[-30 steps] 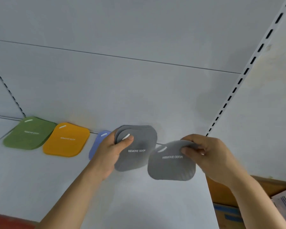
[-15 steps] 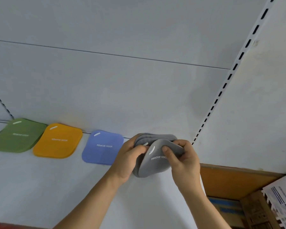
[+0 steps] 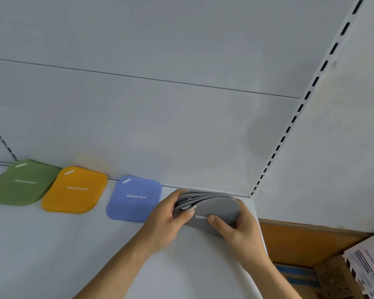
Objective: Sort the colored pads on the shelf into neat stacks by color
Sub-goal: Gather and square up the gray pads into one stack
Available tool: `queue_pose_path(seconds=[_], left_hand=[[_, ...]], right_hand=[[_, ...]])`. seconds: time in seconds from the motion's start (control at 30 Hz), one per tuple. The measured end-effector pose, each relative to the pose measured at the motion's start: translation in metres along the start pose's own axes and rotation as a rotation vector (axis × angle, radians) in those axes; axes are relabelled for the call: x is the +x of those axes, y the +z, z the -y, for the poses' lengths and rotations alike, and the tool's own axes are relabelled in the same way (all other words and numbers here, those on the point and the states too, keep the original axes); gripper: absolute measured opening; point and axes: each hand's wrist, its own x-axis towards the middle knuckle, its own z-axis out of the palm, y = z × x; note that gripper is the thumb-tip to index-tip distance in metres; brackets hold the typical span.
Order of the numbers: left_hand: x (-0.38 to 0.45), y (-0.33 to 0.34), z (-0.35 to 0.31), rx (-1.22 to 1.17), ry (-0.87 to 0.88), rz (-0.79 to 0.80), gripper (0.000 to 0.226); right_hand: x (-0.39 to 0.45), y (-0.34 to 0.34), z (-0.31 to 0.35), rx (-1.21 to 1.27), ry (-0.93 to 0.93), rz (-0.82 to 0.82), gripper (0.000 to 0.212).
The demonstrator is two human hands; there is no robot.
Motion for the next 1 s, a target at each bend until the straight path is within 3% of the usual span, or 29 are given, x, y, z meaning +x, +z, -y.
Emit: queue_pose_path(seconds=[0.17,0.47,0.6,0.83,1.0], left_hand=[[0.006,0.006,-0.008,-0.052,0.005,-0.022,0.03],[0.005,0.021,0.0,-0.107,-0.077,-0.074,0.042],[0.008,0.016,0.001,-0.063,-0.075,-0.147,0.033],[0.008,0.023,-0.005,-0.092,-0.054,-0.189,0.027],[0.009,0.022,-0.005,-0.067,-0.06,-0.176,0.036]], right_hand=[[0.003,-0.003,0.003,0.056,-0.032,-0.028,0.029],[0.003,0.011,-0.009,0.1,-0.013,-0.059,0.037],[0.008,0.005,-0.012,0.036,-0.034,-0.045,0.051],[0.009,0.015,-0.011,0.062,-0.051,-0.087,0.049],[0.013,0.011,-0.011,0.061,-0.067,-0.089,0.046]])
